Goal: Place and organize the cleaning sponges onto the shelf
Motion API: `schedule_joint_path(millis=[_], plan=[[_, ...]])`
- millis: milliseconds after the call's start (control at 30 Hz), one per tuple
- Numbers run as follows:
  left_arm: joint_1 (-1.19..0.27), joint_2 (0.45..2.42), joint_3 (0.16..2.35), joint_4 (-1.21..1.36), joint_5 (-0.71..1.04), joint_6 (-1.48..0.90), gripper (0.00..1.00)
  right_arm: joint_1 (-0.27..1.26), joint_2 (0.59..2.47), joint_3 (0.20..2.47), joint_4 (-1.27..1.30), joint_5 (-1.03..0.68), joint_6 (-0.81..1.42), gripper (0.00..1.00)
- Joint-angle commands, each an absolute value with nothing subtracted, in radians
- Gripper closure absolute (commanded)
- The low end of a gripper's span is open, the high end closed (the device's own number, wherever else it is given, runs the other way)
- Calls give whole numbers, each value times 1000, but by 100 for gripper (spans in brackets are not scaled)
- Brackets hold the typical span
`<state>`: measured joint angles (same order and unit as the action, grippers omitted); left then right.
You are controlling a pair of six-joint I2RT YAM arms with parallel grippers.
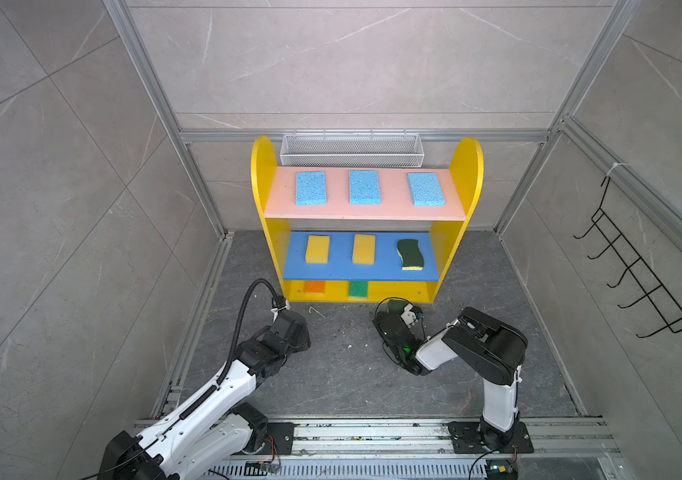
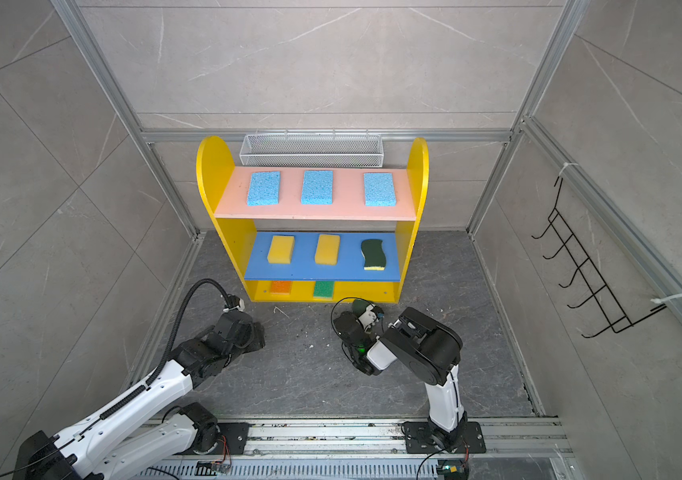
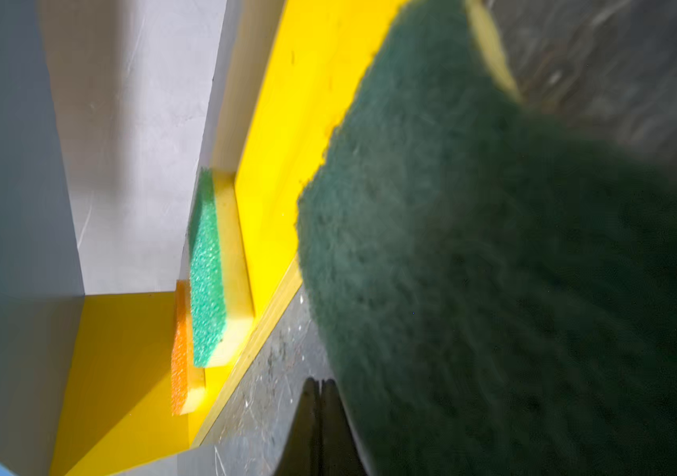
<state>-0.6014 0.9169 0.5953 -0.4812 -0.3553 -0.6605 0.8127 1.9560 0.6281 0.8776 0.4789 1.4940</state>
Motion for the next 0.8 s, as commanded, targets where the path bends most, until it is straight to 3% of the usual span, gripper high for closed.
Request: schedule_joint_path(millis=[0,333,767], plan=[[-595,904,588,-452,-339,-639,35,812,1964,649,851,488,1458,100],[-584,873,562,-449,-339,-644,36,872,1945,745,830,459,1326,100],[-569,831,512,-435,-329,-650,36,885,2026,801,867,428,1361,100]])
